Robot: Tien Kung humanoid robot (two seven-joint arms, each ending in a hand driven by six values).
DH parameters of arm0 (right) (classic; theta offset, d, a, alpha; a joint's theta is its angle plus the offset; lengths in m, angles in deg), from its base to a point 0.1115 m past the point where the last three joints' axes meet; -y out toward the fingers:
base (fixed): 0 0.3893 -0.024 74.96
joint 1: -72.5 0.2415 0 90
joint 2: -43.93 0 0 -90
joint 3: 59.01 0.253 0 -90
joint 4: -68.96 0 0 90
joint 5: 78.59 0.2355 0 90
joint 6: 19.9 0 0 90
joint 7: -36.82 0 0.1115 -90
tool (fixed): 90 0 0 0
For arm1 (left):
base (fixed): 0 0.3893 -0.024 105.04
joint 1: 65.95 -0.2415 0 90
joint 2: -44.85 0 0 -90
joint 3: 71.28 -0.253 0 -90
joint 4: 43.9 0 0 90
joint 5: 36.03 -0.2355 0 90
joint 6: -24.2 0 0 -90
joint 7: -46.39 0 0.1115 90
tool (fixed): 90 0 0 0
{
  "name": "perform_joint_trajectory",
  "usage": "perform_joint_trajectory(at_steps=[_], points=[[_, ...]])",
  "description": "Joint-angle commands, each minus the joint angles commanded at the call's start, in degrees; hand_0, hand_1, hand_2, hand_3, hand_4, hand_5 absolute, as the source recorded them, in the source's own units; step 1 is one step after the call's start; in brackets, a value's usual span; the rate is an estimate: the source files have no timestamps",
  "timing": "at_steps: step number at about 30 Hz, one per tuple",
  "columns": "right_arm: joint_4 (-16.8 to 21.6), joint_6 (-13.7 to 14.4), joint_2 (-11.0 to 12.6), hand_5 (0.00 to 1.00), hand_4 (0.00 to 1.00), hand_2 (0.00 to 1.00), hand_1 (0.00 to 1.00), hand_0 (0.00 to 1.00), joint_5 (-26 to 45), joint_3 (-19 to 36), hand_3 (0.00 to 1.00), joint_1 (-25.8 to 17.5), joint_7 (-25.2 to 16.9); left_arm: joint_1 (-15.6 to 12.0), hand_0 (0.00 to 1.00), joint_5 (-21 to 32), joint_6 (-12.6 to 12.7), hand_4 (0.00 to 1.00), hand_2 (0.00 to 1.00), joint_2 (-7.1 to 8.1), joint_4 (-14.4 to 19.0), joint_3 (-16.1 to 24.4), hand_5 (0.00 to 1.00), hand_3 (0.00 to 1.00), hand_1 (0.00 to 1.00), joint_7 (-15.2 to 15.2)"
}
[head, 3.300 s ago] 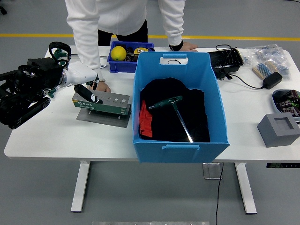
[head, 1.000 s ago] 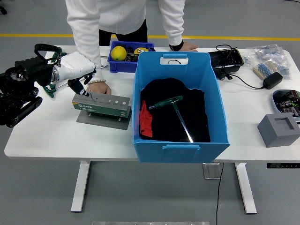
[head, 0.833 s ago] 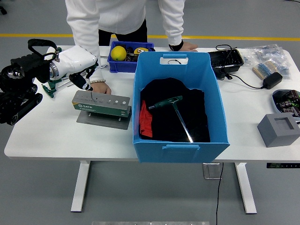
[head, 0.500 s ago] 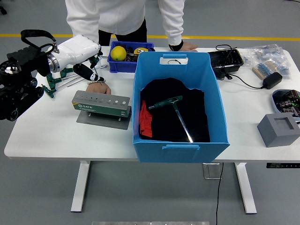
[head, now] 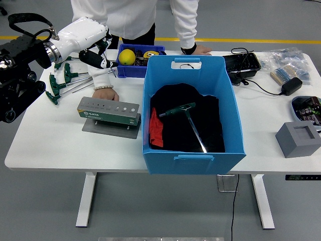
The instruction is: Lift tool from toolbox,place it in box,lift tool from toolbox,place it in box
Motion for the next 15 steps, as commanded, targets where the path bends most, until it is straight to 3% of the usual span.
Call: perform_joint_trajectory(at_steps=[4, 8, 11, 15], points=[[0.0, 0.0, -0.1, 0.682, 0.808, 0.754, 0.685, 0.69, 0.1, -0.2, 0.578, 0.0, 0.0, -0.6, 0.139, 1.7, 0.4, 0.815, 0.003, -0.58, 6.3, 2.1, 0.442, 0.01, 0.002, 1.1], [0.0, 0.1, -0.1, 0.682, 0.808, 0.754, 0.685, 0.69, 0.6, -0.8, 0.578, 0.1, -0.1, 0.9, 0.139, 4.2, -0.2, 0.815, 0.003, -1.72, 11.4, -1.3, 0.442, 0.01, 0.002, 2.2], [0.0, 0.0, 0.0, 0.684, 0.809, 0.754, 0.685, 0.69, 0.7, -1.0, 0.577, 0.2, -0.2, 2.0, 0.143, 5.1, -1.2, 0.809, 0.005, -3.74, 12.3, -4.5, 0.44, 0.008, 0.002, 2.7], [0.0, 0.0, 0.0, 0.683, 0.809, 0.754, 0.687, 0.69, 0.7, -1.1, 0.577, 0.4, -0.2, 1.8, 0.15, 6.1, -1.5, 0.795, 0.012, -7.12, 11.3, -5.7, 0.433, 0.014, 0.002, 2.7]])
